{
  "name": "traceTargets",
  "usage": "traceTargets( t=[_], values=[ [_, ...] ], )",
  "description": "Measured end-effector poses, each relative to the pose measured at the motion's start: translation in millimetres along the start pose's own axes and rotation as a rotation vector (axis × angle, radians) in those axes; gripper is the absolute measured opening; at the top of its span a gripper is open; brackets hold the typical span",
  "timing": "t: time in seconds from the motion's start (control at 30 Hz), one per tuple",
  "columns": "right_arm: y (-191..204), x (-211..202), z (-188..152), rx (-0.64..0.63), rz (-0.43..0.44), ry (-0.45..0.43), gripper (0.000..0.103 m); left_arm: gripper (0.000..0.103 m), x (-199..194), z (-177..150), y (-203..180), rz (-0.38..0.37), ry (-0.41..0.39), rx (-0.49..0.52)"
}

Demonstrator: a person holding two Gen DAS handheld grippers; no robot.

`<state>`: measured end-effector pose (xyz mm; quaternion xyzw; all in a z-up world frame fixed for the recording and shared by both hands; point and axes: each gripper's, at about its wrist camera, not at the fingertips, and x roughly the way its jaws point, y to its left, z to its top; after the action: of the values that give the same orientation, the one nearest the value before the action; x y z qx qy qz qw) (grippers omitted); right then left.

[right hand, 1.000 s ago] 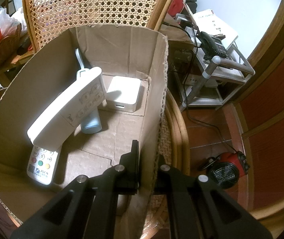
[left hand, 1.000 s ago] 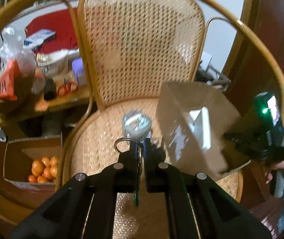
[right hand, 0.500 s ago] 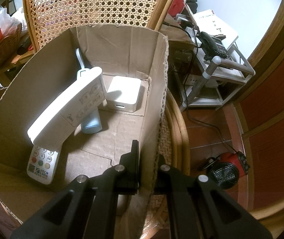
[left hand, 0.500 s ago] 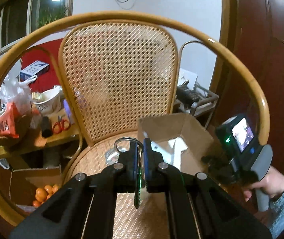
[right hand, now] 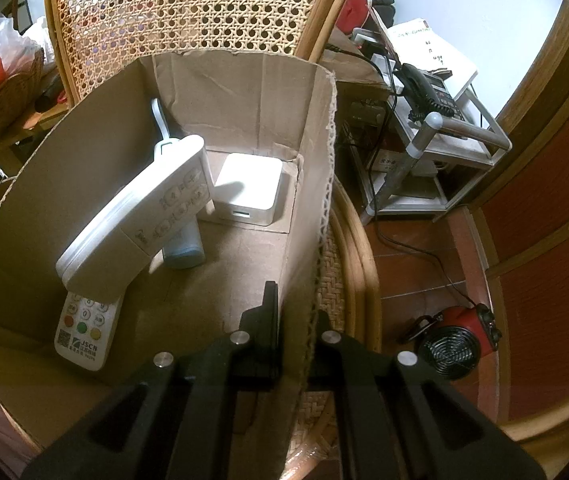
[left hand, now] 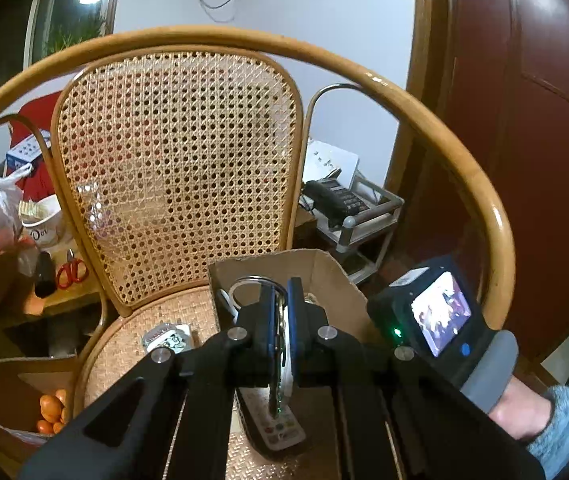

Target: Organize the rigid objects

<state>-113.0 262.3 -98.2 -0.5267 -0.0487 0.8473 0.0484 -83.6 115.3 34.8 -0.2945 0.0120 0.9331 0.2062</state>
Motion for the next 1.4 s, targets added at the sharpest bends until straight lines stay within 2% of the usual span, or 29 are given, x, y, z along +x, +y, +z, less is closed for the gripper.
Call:
traceTargets(
  t=[0.13,0.3,0.57,0.77,0.93,1.13,1.23,1.3,1.4],
  values=[
    [0.0,-0.2,-0.2,-0.003,-0.001,0.0,0.007,0.005,11.9,-1.1,5.6,0.014,0.003,-0.033],
    [-0.1,-0.6,-0.6,0.0,0.002,0.0,0.007,0.005,32.3,-6.4,13.8,-0.025,0.049,-0.083],
    [-0.1,-0.4,2.9,0.003,0.007,0.005,0.008,0.005,58.1,-24.9,17.5,0.008,0.139,-0.071],
    [-0.6,-0.9,3.3,0.004,0.007,0.006,0.008,0.009,59.4,-26.6,18.7,-0.03,0.149,-0.069],
    [-2.9,0.5,3.6,0.004,0.009,0.01,0.008,0.016,52.4,-20.8,30.9,-0.01,0.123,-0.086],
    [-4.4,-0.6,3.2,0.01,0.01,0.016,0.008,0.033,43.6,-16.8,54.1,0.054,0.122,-0.094],
    [-4.2,-0.6,2.7,0.011,0.013,0.016,0.008,0.056,37.8,-13.5,65.7,0.11,0.104,-0.078],
    [-4.7,-0.5,2.4,0.009,0.011,0.016,0.008,0.076,32.0,-11.8,75.9,0.158,0.071,-0.075],
    [-5.1,-0.4,2.3,0.009,0.01,0.016,0.008,0.086,29.7,-11.4,91.5,0.201,0.052,-0.083]
  ],
)
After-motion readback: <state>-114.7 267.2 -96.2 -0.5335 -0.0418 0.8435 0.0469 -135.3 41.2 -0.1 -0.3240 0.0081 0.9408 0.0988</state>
